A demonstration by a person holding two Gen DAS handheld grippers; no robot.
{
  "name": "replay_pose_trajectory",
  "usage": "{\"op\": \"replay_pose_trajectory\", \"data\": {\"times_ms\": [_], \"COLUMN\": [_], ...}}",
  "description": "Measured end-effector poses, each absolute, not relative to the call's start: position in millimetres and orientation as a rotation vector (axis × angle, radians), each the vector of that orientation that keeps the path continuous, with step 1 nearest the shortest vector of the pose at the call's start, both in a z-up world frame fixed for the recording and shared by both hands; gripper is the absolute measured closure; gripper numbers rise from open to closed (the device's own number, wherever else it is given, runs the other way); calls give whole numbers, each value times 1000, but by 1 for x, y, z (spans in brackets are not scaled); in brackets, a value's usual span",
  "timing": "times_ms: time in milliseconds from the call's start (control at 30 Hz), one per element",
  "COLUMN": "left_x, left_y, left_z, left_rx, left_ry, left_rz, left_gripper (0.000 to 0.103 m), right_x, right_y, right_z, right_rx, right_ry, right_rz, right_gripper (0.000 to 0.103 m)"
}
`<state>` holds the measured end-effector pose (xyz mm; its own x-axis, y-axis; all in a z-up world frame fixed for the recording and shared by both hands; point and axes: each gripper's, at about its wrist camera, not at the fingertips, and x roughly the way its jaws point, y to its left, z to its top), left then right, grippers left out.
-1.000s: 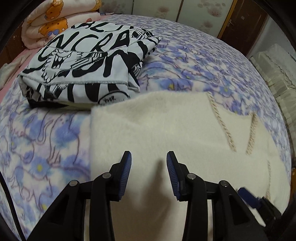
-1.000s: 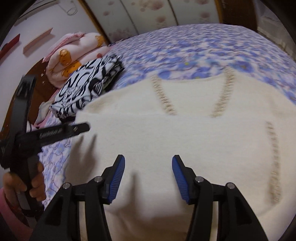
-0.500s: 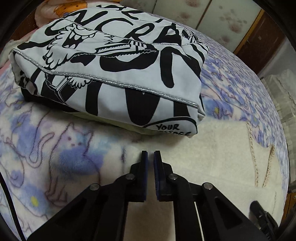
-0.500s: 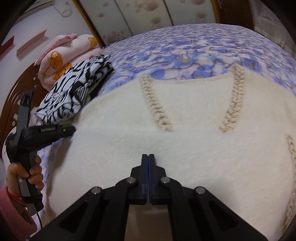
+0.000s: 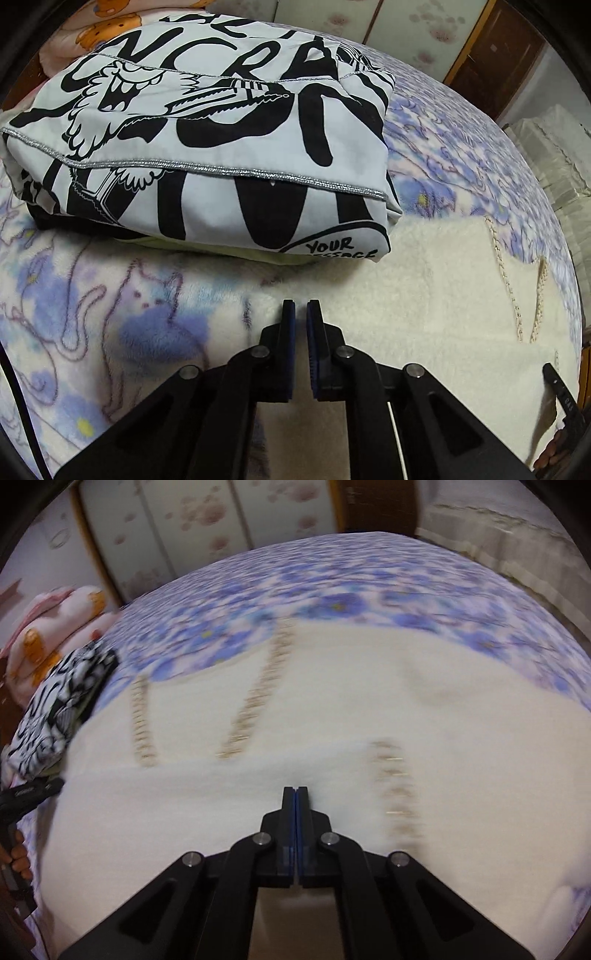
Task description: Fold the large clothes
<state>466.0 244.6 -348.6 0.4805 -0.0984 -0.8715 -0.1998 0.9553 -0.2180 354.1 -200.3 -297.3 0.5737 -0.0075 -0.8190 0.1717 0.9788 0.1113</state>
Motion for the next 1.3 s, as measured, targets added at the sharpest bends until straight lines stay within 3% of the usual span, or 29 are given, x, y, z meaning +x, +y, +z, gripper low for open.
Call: {"op": "replay_pose_trajectory", "data": {"times_ms": [267, 500, 900, 1300], "left_x": [451, 400, 335, 333], "left_y": [237, 198, 139, 194], "left_z": [-325, -302, -327, -331], "left_rx": [-305, -352, -335, -360], "left_ry": [1070, 1175, 1367, 1375], "left_rz": [102, -63, -202, -48], "left_gripper": [97, 97, 97, 97], "right_x": [337, 305, 285, 280], "right_y": [-214, -132, -33, -112], "right_z": [-272, -246, -293, -303], "right_rx": [273, 387, 363, 298], "right_ry": [918, 891, 1115, 1131], "right_rz": [-221, 36, 268, 133], "right_gripper": [103, 103, 103, 103]}}
